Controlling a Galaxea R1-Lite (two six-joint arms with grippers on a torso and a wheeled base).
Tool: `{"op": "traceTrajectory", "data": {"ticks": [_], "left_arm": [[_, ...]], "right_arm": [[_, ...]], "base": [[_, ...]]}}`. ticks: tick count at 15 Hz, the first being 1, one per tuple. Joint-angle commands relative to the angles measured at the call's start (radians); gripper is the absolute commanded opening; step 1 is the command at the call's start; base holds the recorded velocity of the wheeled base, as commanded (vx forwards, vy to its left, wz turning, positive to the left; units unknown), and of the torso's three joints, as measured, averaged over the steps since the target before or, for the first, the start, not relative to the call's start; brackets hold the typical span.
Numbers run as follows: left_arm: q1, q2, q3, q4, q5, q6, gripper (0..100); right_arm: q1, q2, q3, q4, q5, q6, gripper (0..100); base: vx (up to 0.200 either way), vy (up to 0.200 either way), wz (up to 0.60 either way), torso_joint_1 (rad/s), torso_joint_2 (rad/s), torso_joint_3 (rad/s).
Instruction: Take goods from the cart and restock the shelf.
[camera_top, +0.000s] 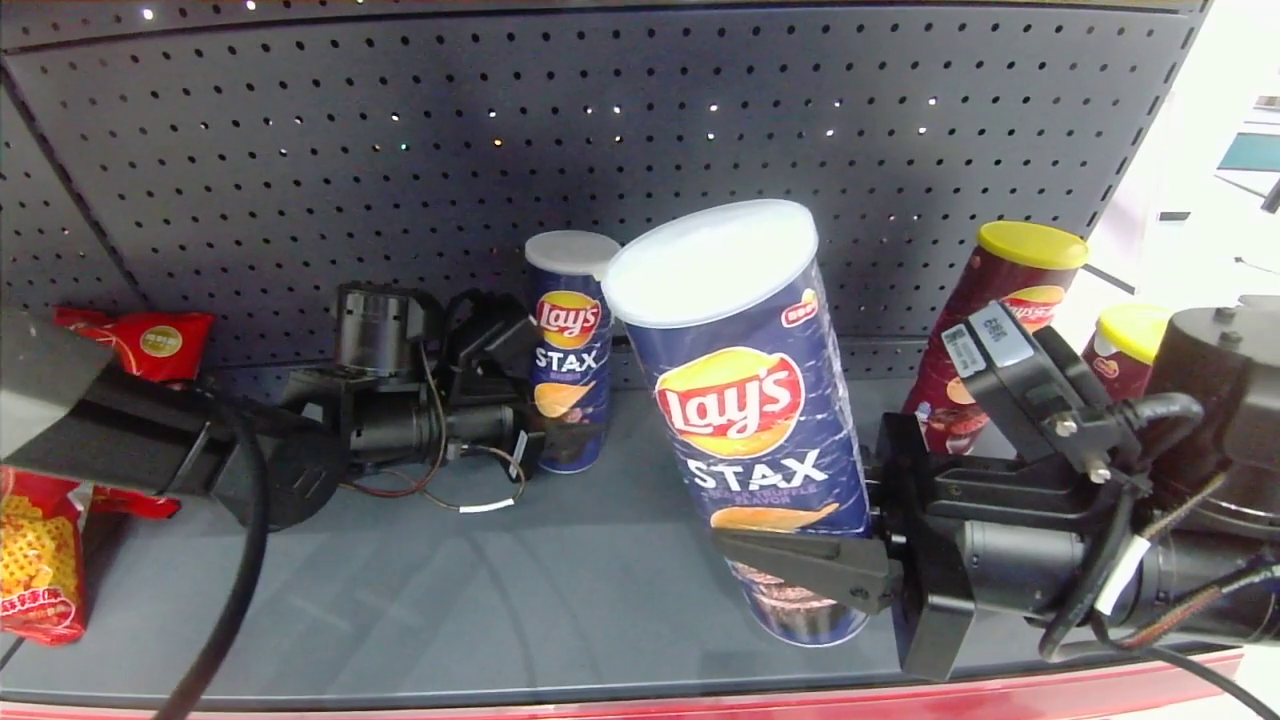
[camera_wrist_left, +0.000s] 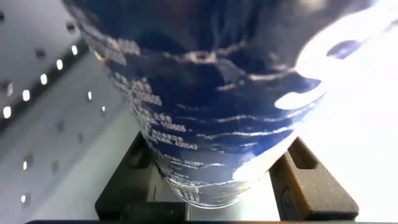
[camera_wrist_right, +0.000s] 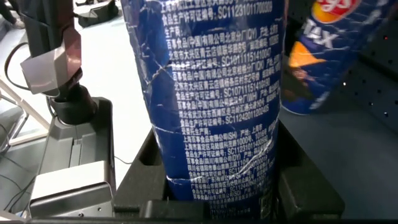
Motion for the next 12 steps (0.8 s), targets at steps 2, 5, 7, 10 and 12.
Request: {"op": "traceTrajectory", "data": {"ticks": [2,5,7,10,12], "left_arm": [[-0.037,-0.188,0.140,-0.002,0.032,-0.004,0],[-0.155,-0.281,0.249,-0.004,0.153,-0.070,0],[-0.267,-0.301,0.293,-0.025,0.280,-0.182,0],[-0.331,-0.300,0.310,-0.053,0.357,-0.238,0],[-0.344,-0.306,0.335,-0.051,0.381,-0.240,0]], "right_arm": [[0.003,0.006,-0.002,-0.002,0.000,0.000,0],[0.010,0.020,-0.013,-0.007,-0.001,0.000,0],[0.010,0.018,-0.012,-0.014,-0.001,0.000,0],[0.008,0.006,-0.002,-0.014,-0.003,0.000,0],[0.008,0.001,-0.004,-0.014,-0.003,0.000,0]], "base": [[0.000,0.000,0.00,0.000,0.00,0.000],[0.000,0.000,0.00,0.000,0.00,0.000],[0.000,0.000,0.00,0.000,0.00,0.000],[0.000,0.000,0.00,0.000,0.00,0.000],[0.000,0.000,0.00,0.000,0.00,0.000]]}}
